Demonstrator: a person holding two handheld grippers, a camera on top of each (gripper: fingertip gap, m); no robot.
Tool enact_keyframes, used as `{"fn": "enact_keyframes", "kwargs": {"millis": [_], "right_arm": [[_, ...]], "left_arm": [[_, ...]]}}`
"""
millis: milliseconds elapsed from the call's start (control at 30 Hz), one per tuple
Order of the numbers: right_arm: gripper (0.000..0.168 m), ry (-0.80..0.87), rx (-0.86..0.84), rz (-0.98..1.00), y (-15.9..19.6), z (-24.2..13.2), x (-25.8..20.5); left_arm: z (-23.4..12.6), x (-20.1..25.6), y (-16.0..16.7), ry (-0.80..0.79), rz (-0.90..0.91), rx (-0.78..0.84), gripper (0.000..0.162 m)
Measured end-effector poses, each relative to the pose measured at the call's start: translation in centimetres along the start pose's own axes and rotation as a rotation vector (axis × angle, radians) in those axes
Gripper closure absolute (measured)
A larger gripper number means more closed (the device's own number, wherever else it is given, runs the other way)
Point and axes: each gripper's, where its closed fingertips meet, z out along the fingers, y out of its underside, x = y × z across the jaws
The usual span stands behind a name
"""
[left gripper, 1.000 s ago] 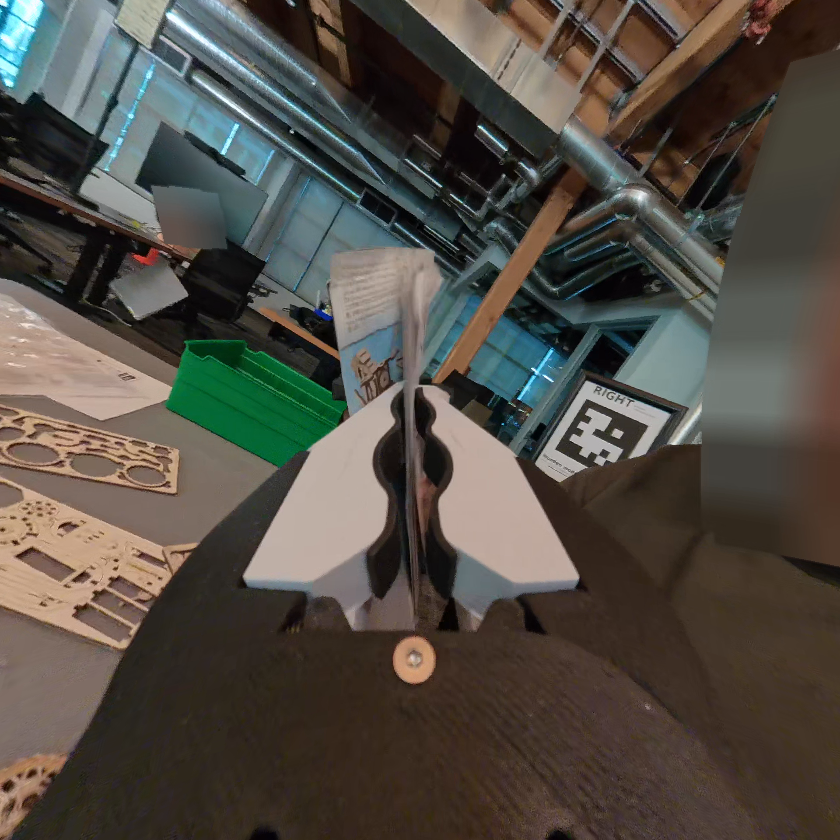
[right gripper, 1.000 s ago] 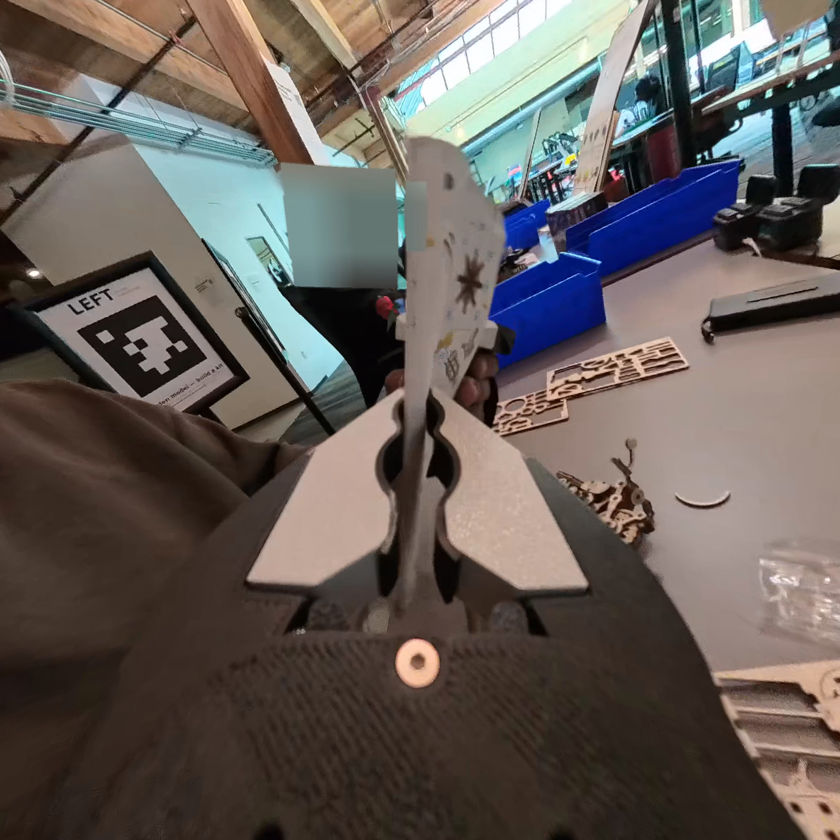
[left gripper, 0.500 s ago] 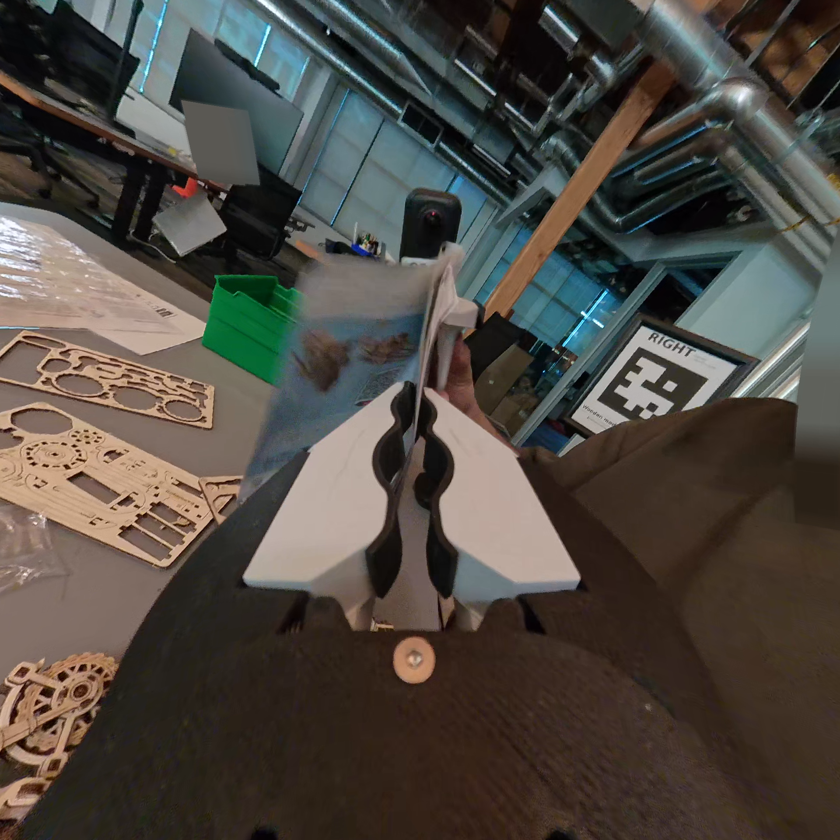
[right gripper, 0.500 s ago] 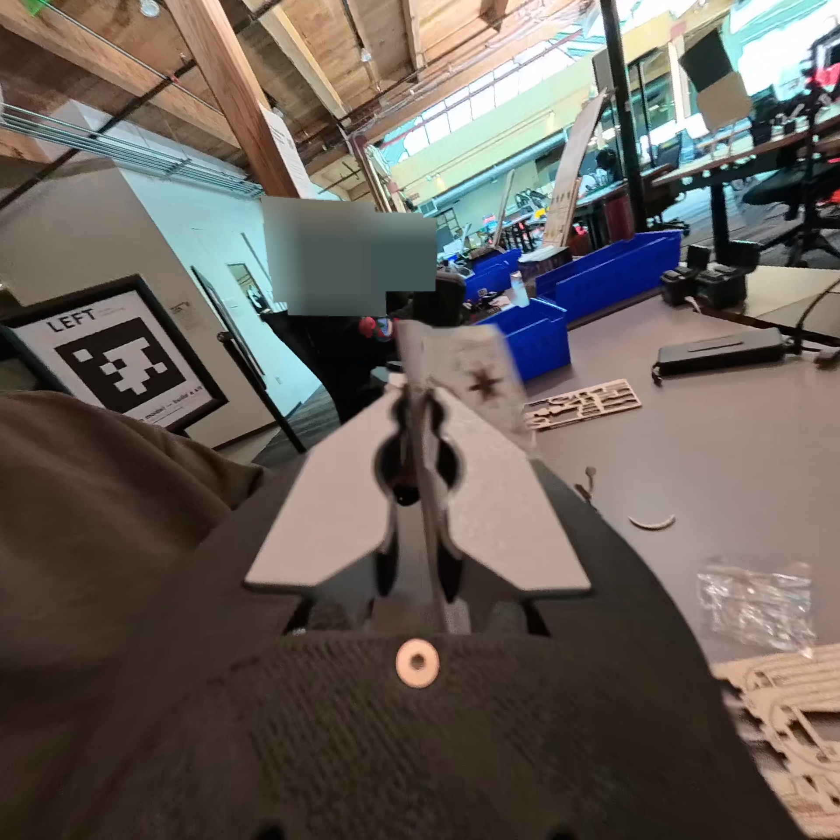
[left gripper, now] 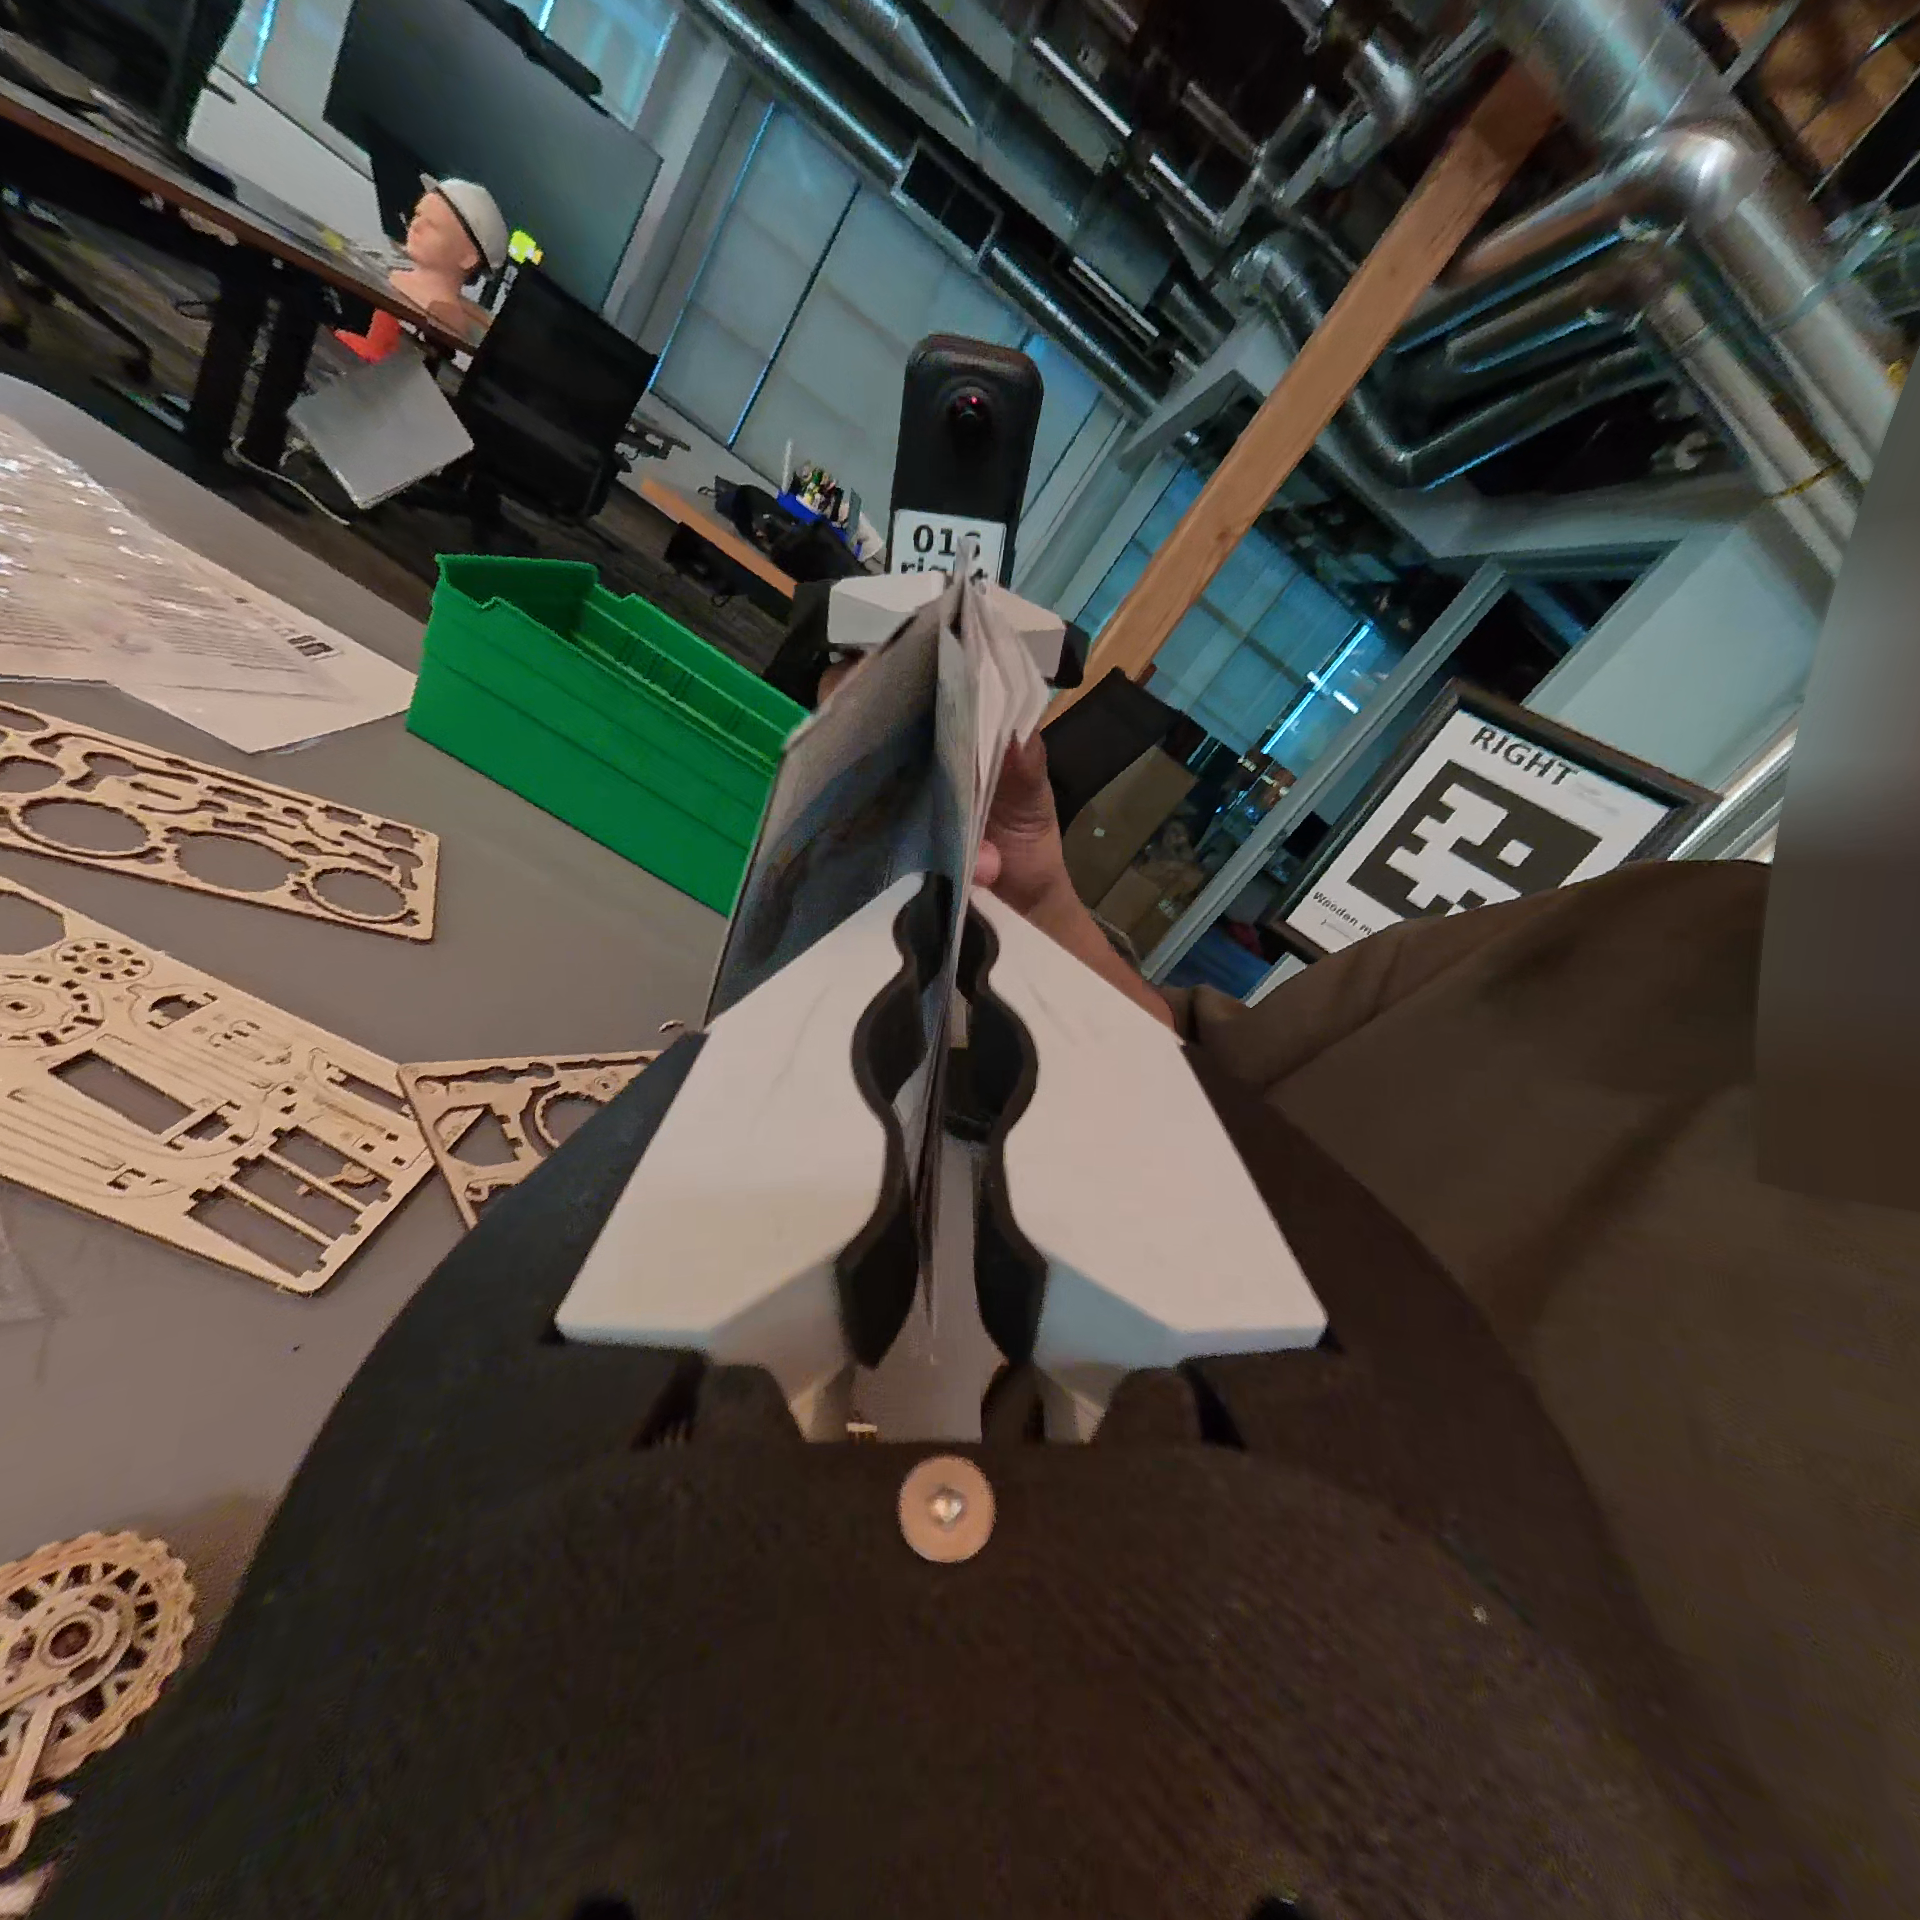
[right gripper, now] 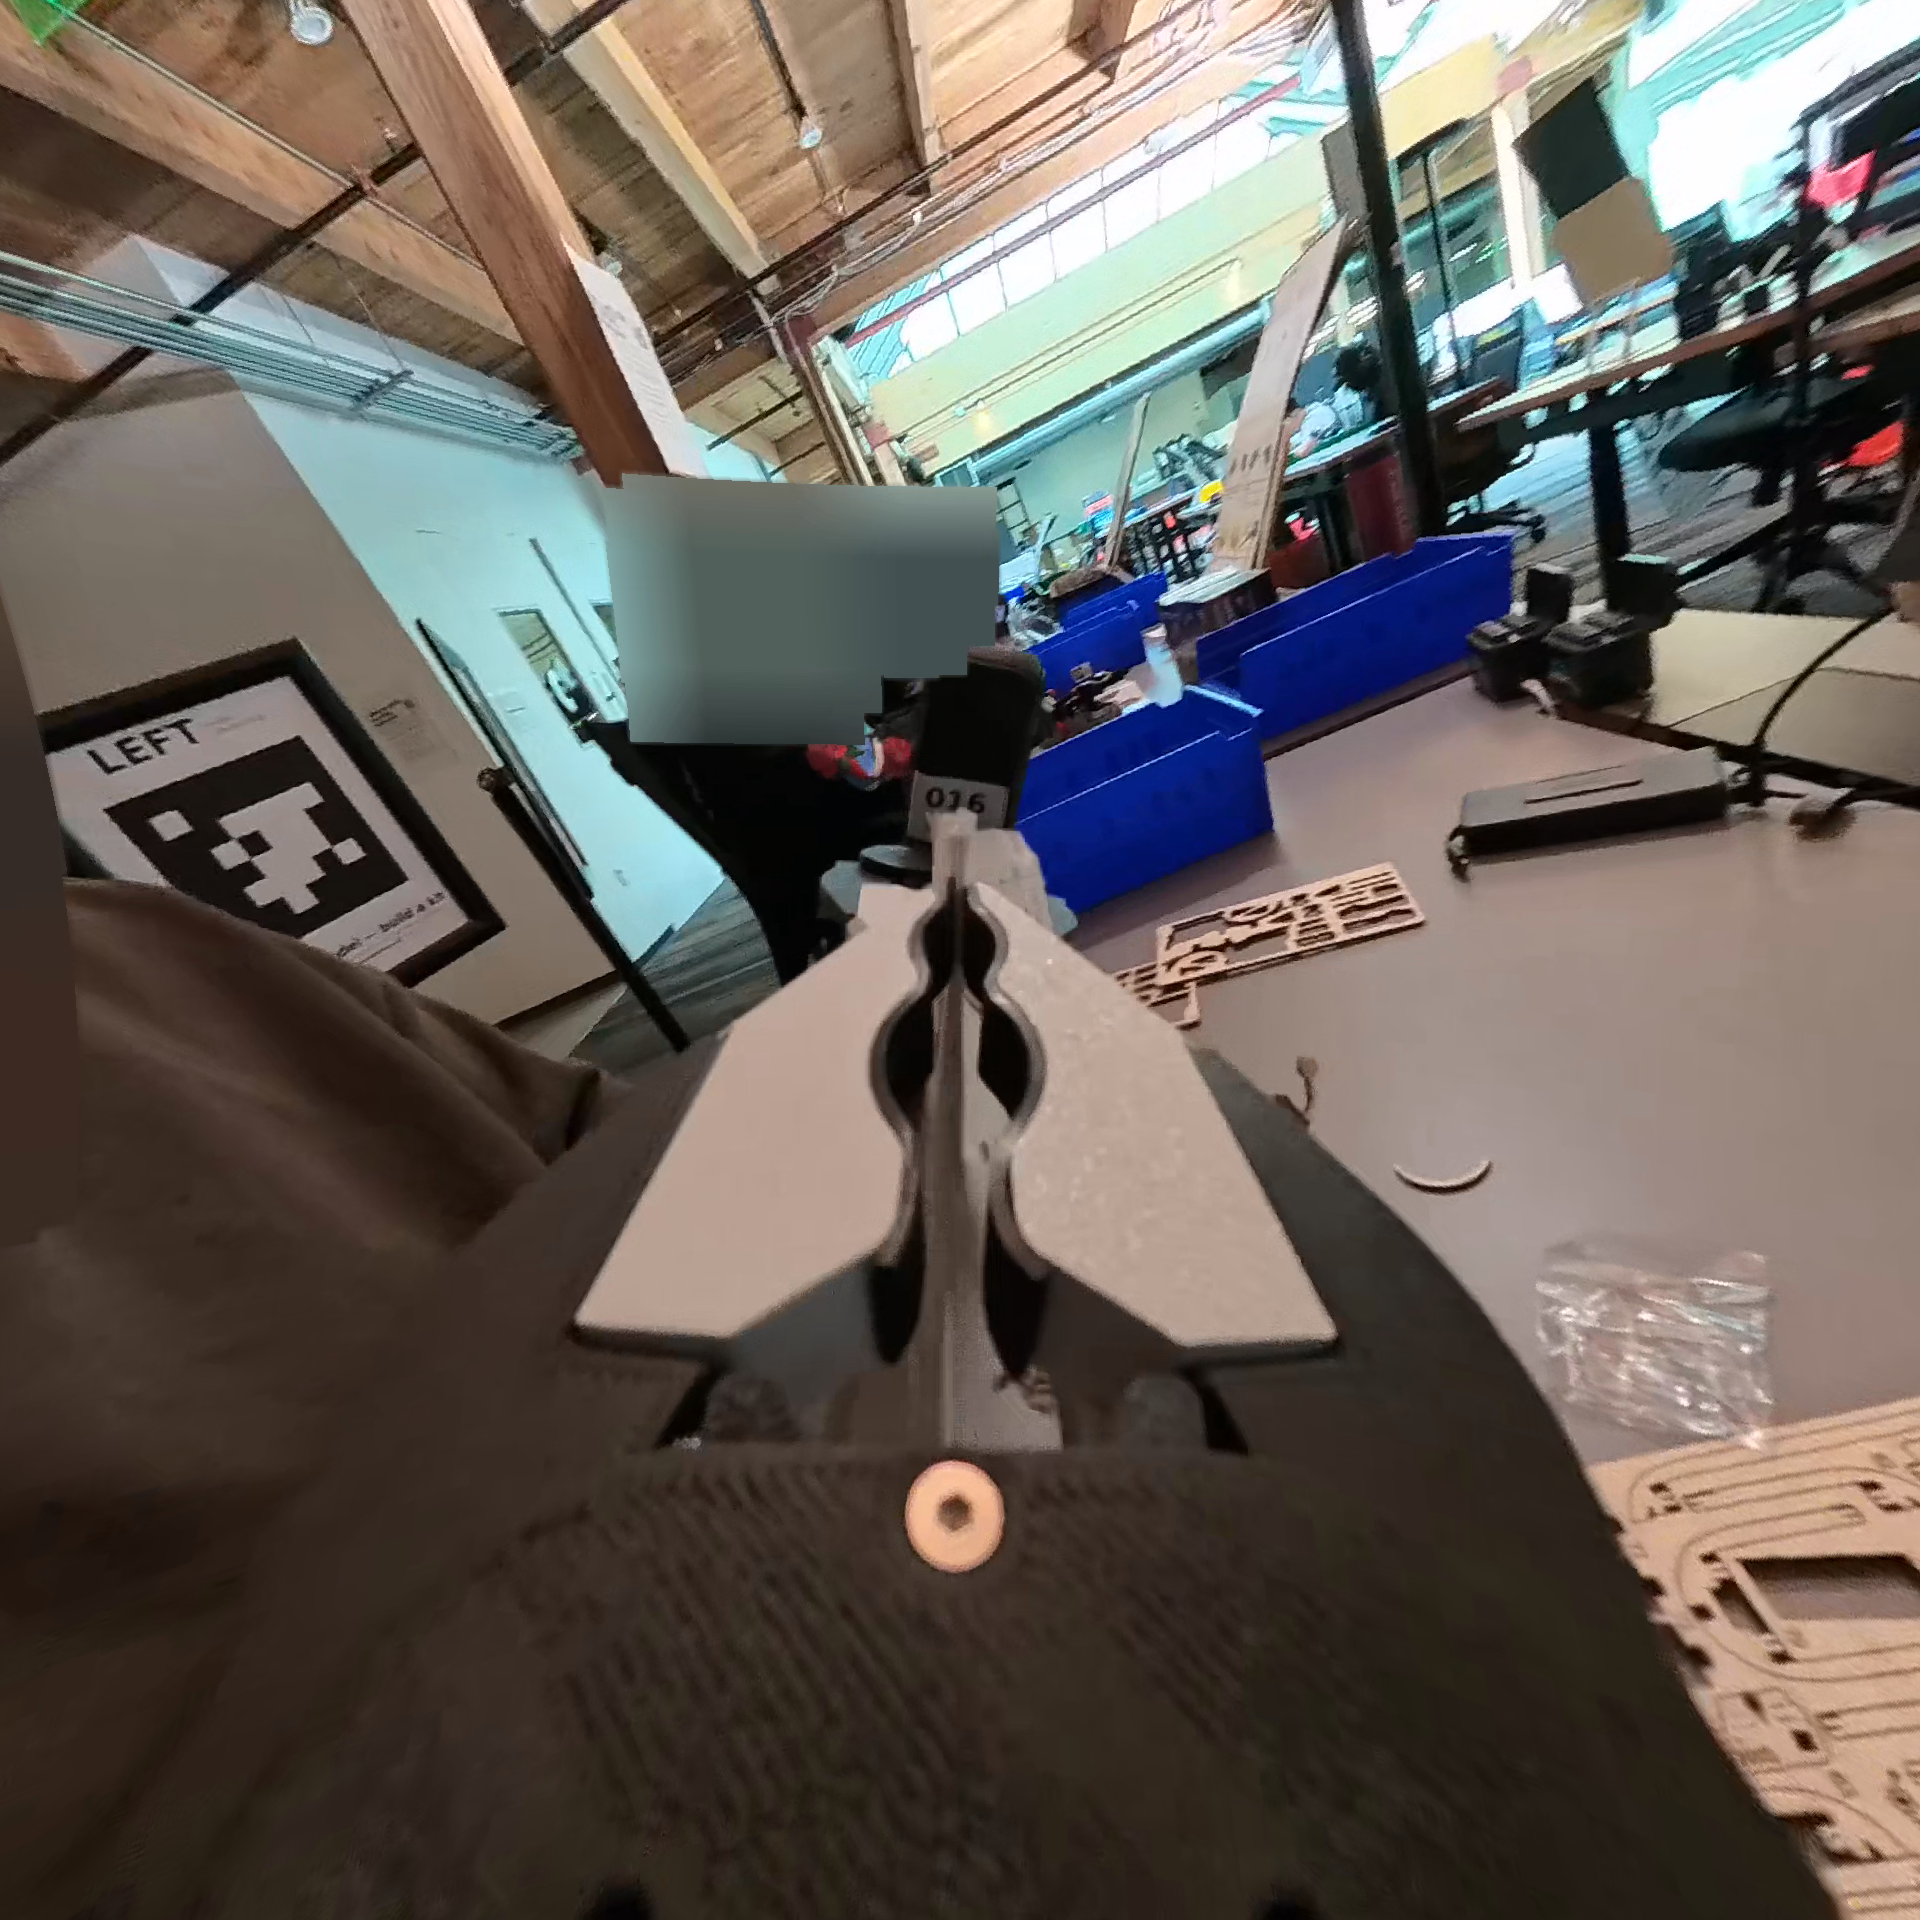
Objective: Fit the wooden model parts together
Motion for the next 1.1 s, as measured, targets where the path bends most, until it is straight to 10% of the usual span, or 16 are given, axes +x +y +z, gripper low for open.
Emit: {"fn": "enact_keyframes", "kwargs": {"millis": [300,433,567,800,900,1100], "right_arm": [[0.168,-0.007,0.031,0.036,-0.7,-0.2,0.0],[0.138,0.007,0.026,0.052,0.2,-0.2,0.8],[0.168,0.003,0.005,0.071,1.1,0.3,0.9],[0.138,0.004,-0.011,0.12,2.1,0.7,1.3],[0.168,0.005,-0.019,0.116,2.5,1.0,1.3],[0.147,0.0,0.008,0.144,2.3,1.1,1.3]], "left_arm": [[-0.1,0.0,-0.1,0.029,-0.03,0.032,0.162],[-1.3,0.2,-2.0,0.056,-0.053,0.147,0.162],[-1.9,0.3,-2.5,0.047,-0.036,0.172,0.162],[-2.3,0.5,-3.3,0.063,-0.043,0.227,0.162],[-2.5,0.4,-3.3,0.036,-0.011,0.22,0.162],[-2.9,0.6,-3.9,0.045,-0.009,0.256,0.162]]}}
